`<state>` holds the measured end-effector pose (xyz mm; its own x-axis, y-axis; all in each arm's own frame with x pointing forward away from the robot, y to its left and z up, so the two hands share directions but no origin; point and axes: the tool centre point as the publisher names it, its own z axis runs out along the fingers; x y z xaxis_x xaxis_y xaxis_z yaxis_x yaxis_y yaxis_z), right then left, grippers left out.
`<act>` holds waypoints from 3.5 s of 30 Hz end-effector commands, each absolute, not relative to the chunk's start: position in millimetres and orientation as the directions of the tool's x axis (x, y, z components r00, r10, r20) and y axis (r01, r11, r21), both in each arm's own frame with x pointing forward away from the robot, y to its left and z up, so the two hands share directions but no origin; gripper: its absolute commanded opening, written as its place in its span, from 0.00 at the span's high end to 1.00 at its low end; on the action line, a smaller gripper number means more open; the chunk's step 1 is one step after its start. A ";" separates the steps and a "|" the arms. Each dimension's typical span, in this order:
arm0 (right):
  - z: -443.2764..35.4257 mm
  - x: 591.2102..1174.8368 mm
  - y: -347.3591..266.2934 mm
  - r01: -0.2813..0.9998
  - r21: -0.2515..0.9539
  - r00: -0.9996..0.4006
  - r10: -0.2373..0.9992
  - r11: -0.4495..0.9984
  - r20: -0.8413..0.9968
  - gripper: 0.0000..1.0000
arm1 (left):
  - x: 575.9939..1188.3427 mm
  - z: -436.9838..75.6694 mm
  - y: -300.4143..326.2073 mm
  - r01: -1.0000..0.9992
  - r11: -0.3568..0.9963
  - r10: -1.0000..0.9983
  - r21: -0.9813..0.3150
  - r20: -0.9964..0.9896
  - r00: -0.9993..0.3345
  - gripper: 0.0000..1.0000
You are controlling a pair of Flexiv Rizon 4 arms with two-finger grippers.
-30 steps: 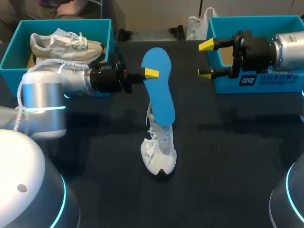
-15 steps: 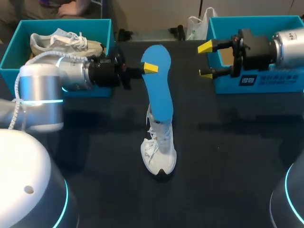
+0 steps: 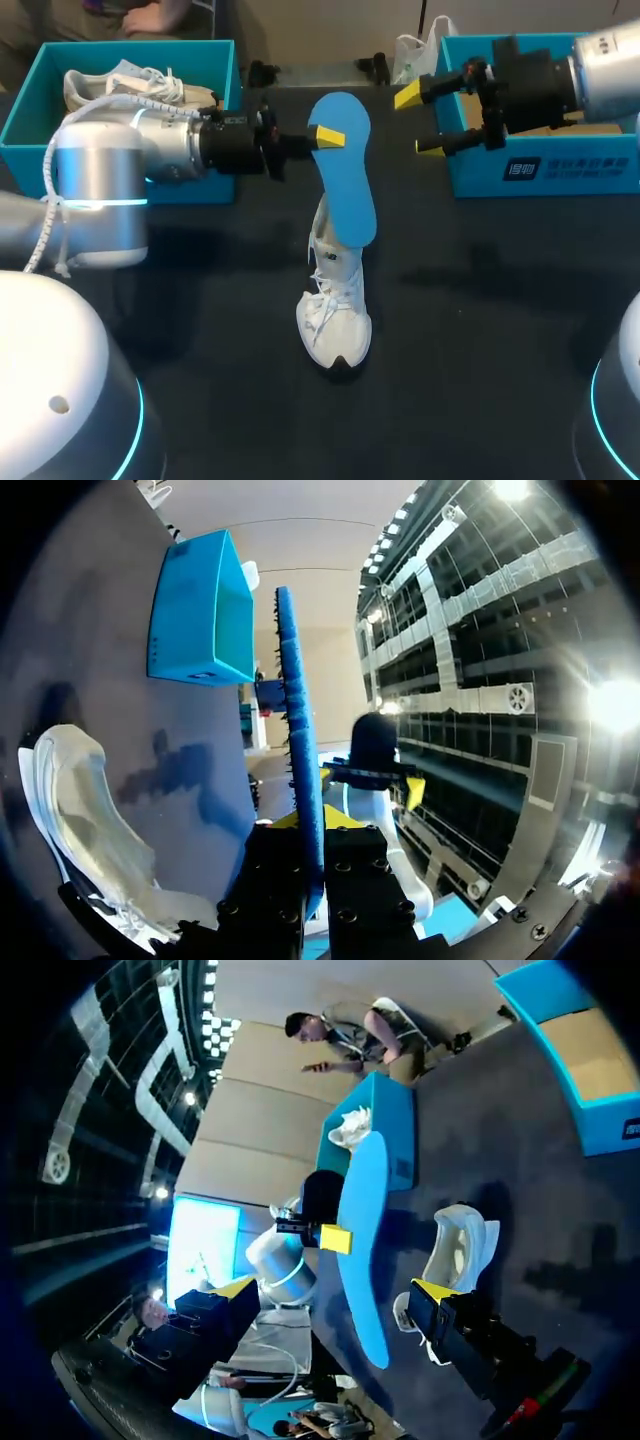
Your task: Take the shoe out of the shoebox, open the shoe tongue, remove and reinsert the insole, then place the shoe into the shoebox
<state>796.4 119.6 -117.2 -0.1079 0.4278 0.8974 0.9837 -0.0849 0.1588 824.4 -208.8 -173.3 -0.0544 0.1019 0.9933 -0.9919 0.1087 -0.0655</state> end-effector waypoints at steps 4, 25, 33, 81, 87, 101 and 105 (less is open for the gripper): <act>-95.4 787.3 131.9 0.974 0.185 -0.044 0.689 -0.132 0.724 0.00 | 826.9 -171.5 -213.2 -0.992 0.110 0.099 -0.065 0.994 -0.054 1.00; -72.3 791.2 158.5 0.983 0.178 -0.020 0.939 -0.044 0.342 0.00 | 828.4 -170.6 -214.0 -0.992 0.108 0.102 -0.065 0.993 -0.054 1.00; -72.3 791.2 158.5 0.983 0.178 -0.020 0.939 -0.044 0.342 0.00 | 828.4 -170.6 -214.0 -0.992 0.108 0.102 -0.065 0.993 -0.054 1.00; -102.9 807.8 196.1 0.963 0.205 -0.165 0.984 0.176 -0.070 0.00 | 828.4 -170.6 -214.0 -0.992 0.108 0.102 -0.065 0.993 -0.054 1.00; -102.9 807.8 196.1 0.963 0.205 -0.165 0.984 0.176 -0.070 0.00 | 828.4 -170.6 -214.0 -0.992 0.108 0.102 -0.065 0.993 -0.054 1.00; -102.6 807.6 194.3 0.959 0.223 -0.171 0.984 0.176 -0.040 0.00 | 828.4 -170.6 -214.0 -0.992 0.108 0.102 -0.065 0.993 -0.054 1.00; -102.8 807.2 182.9 0.955 0.242 -0.185 0.982 0.174 0.023 0.00 | 828.4 -170.6 -214.0 -0.992 0.108 0.102 -0.065 0.993 -0.054 1.00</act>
